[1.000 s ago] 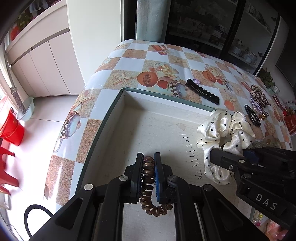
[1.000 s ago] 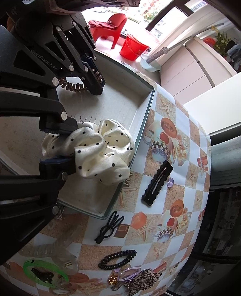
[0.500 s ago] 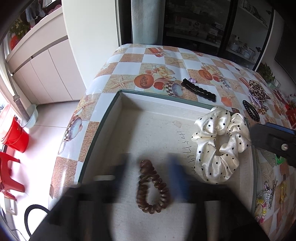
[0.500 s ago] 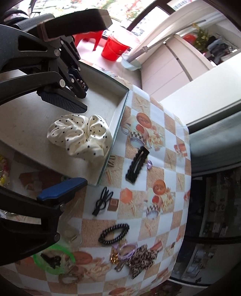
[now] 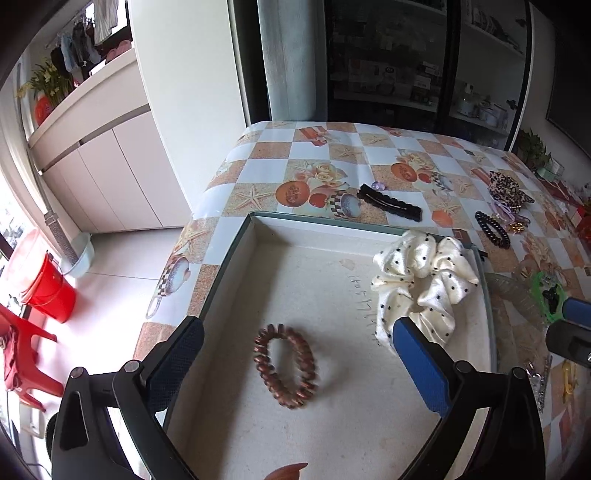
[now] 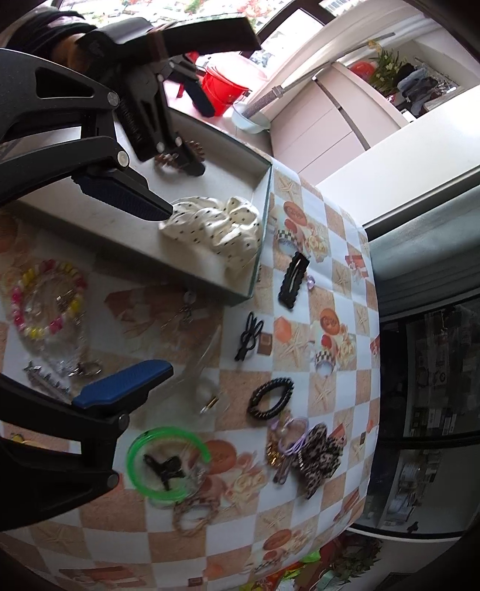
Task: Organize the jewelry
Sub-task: 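Carry both items to the white tray and open both grippers to release them, then move both grippers back over the table toward the remaining accessories, then grasp the clear claw clip with the left gripper while the right gripper grasps the yellow hair tie, then carry both items into the white tray and open both grippers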
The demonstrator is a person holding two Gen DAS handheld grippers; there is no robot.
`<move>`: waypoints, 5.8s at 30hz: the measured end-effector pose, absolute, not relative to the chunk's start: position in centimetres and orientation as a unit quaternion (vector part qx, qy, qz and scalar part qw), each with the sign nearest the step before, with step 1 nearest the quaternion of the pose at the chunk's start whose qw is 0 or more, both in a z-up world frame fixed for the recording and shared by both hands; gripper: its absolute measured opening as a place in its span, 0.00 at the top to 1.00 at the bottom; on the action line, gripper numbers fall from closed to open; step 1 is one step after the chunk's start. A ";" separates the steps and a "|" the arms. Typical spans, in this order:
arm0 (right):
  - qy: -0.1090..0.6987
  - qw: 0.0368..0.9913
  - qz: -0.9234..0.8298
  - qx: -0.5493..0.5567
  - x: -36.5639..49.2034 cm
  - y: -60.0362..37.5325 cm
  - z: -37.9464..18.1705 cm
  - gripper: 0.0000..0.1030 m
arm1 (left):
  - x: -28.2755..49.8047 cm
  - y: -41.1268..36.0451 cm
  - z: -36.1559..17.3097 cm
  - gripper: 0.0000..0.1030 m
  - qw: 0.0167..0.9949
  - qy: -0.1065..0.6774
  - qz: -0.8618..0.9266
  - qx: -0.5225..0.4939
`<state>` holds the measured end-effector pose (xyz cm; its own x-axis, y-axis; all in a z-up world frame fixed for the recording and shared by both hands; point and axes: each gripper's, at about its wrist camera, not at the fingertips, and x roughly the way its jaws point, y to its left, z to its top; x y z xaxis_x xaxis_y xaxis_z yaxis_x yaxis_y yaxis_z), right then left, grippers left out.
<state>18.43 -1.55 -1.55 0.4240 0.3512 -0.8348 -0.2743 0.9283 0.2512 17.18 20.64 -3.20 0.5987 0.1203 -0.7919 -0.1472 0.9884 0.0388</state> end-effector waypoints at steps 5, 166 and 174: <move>0.510 0.840 0.174 0.053 16.8 -4.3 -2.1 0.19 | 15.5 19.3 -2.8 0.00 0.890 0.453 0.049 -0.025; 0.486 0.810 0.328 -0.028 21.6 14.3 -1.8 0.93 | 11.2 24.3 -6.7 0.88 0.855 0.506 0.086 -0.076; 0.510 0.802 0.310 -0.009 24.3 14.9 -5.1 0.93 | 13.1 24.2 -6.8 0.88 0.852 0.509 0.097 -0.078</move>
